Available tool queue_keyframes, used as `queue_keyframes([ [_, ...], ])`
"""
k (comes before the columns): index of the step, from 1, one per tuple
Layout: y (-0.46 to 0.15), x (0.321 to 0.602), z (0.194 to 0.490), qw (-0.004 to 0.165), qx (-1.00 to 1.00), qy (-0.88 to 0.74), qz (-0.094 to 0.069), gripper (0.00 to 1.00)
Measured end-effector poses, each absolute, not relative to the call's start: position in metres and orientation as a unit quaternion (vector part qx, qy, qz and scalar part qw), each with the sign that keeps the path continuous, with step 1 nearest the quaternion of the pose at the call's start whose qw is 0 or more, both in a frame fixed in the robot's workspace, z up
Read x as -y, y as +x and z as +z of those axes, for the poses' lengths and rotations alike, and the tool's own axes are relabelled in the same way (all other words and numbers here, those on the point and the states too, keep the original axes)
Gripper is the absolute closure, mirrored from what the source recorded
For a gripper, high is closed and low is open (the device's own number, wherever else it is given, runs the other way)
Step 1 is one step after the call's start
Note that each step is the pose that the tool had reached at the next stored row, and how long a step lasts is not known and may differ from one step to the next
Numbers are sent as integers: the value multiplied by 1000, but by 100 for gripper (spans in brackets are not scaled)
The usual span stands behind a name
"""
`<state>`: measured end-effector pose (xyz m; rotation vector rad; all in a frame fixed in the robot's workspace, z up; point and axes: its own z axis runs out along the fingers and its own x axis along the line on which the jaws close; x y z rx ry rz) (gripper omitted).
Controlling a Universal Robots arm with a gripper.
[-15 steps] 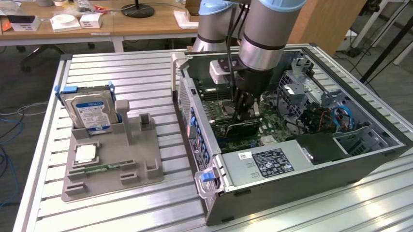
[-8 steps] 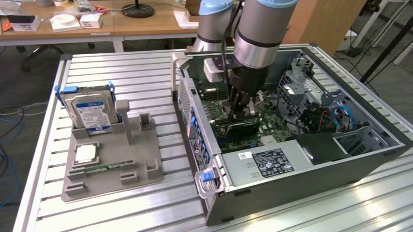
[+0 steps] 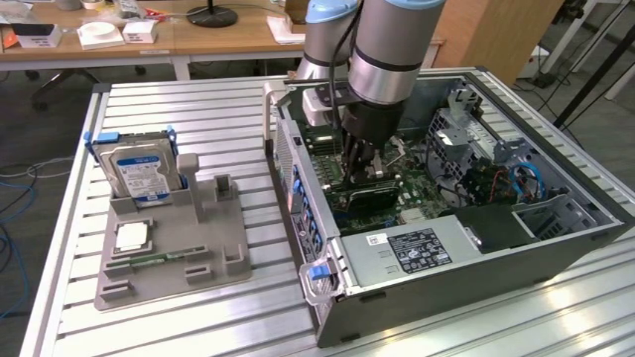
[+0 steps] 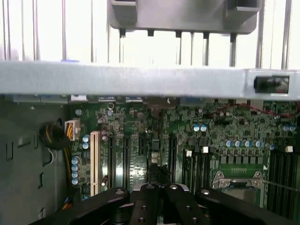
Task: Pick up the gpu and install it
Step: 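Press down on the gpu until it lock into place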
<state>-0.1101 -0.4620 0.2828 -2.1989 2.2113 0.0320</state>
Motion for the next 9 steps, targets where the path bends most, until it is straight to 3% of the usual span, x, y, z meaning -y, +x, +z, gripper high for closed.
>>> queue_keyframes([
  [9, -123, 461, 285, 8, -709, -705, 14, 89],
])
